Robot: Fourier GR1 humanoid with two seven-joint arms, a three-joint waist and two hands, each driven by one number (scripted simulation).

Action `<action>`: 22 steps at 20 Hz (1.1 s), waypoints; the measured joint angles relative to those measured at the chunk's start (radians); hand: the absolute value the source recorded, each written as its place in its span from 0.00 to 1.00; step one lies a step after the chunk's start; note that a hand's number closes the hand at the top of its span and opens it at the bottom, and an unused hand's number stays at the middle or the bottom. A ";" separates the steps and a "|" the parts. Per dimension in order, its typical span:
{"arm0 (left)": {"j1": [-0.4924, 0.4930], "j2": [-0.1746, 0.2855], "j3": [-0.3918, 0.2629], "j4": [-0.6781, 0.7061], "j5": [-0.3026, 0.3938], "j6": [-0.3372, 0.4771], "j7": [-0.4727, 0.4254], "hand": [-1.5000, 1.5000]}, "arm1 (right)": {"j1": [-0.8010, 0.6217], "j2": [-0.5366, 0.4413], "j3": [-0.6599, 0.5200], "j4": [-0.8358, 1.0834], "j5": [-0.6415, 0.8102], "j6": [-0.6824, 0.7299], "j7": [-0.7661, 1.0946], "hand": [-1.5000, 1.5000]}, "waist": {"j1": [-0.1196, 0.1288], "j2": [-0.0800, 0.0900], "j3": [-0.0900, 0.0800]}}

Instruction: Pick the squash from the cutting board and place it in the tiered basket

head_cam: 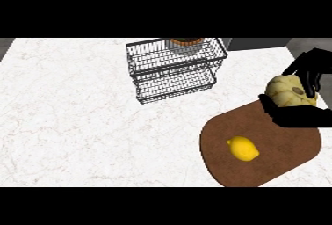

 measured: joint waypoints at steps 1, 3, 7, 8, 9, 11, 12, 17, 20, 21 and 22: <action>-0.007 0.002 -0.003 0.001 0.000 0.000 -0.002 0.50 | -0.017 -0.002 0.000 -0.002 -0.001 0.009 0.019 1.00 | 0.006 0.002 0.000; -0.022 0.005 -0.011 0.003 0.000 0.001 -0.003 0.50 | -0.056 0.000 -0.001 -0.004 -0.008 0.024 0.061 1.00 | 0.019 0.007 0.000; -0.051 0.014 -0.026 0.005 0.004 -0.003 -0.005 0.50 | -0.128 0.016 -0.005 0.016 -0.017 0.039 0.142 1.00 | 0.046 0.018 0.001; -0.059 0.016 -0.030 0.006 0.004 -0.003 -0.005 0.50 | -0.147 0.021 -0.005 0.023 -0.019 0.042 0.162 1.00 | 0.052 0.020 0.001; -0.066 0.019 -0.035 0.007 0.004 -0.003 -0.004 0.50 | -0.165 0.027 -0.004 0.028 -0.020 0.044 0.182 1.00 | 0.057 0.022 0.001; -0.082 0.022 -0.043 0.010 0.007 -0.007 -0.003 0.50 | -0.202 0.037 -0.003 0.046 -0.022 0.050 0.216 1.00 | 0.069 0.026 0.002; -0.089 0.024 -0.047 0.011 0.008 -0.007 -0.003 0.50 | -0.224 0.042 -0.003 0.056 -0.022 0.052 0.234 1.00 | 0.075 0.027 0.002; -0.127 0.035 -0.067 0.014 0.017 -0.016 0.002 0.50 | -0.311 0.083 0.009 0.114 -0.015 0.051 0.289 1.00 | 0.103 0.037 0.004; -0.148 0.038 -0.079 0.017 0.022 -0.018 0.002 0.50 | -0.358 0.116 0.025 0.155 -0.006 0.043 0.308 1.00 | 0.119 0.044 0.005; -0.155 0.038 -0.082 0.019 0.024 -0.018 0.002 0.50 | -0.369 0.130 0.031 0.168 -0.003 0.038 0.315 1.00 | 0.123 0.045 0.005; -0.161 0.039 -0.086 0.020 0.025 -0.019 0.002 0.50 | -0.385 0.142 0.033 0.185 -0.002 0.035 0.322 1.00 | 0.128 0.047 0.006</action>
